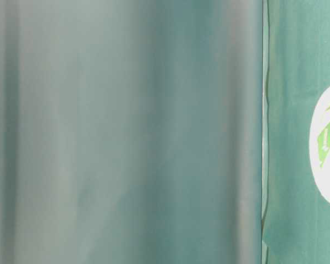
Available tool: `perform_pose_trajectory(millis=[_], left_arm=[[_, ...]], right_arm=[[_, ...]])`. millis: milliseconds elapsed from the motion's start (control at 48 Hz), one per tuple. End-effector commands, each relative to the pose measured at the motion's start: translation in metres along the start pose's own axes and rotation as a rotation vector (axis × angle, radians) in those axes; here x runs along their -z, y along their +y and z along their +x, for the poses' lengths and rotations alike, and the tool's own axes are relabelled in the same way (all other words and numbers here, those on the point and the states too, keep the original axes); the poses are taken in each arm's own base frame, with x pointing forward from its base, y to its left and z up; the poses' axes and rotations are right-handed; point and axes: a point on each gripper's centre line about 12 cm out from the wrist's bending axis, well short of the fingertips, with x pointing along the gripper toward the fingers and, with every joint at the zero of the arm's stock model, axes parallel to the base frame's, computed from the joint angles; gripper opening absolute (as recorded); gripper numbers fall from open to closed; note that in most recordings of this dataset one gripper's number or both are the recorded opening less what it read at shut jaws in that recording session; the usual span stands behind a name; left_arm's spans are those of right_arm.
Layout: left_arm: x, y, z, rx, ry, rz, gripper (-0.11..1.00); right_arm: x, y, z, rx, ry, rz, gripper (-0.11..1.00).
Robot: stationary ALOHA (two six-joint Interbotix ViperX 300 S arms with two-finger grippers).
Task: Peel off the duct tape with your right arm.
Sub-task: 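Move the left gripper toward the white tape roll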
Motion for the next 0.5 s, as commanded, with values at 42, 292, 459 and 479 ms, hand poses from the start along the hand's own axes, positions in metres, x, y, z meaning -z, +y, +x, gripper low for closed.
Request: perform_pose_trajectory(millis=[42, 292, 459, 479], left_arm=[[0.001, -0.001, -0.001, 0.004, -0.006, -0.014, 0.22], [0.004, -0.002, -0.002, 0.007, 0.002, -0.017, 0.00], [0.006, -0.002, 0.000, 0.008, 0.000, -0.019, 0.00], [0.005, -0.002, 0.000, 0.010, -0.001, -0.019, 0.00]], right_arm=[[0.003, 0.000, 0.001, 0.001, 0.011, 0.014, 0.22], [0.015, 0.000, -0.003, 0.003, 0.031, 0.017, -0.10], [0.018, 0.000, -0.003, 0.002, 0.037, 0.015, -0.10], [0.018, 0.000, -0.003, 0.001, 0.037, 0.015, -0.10]])
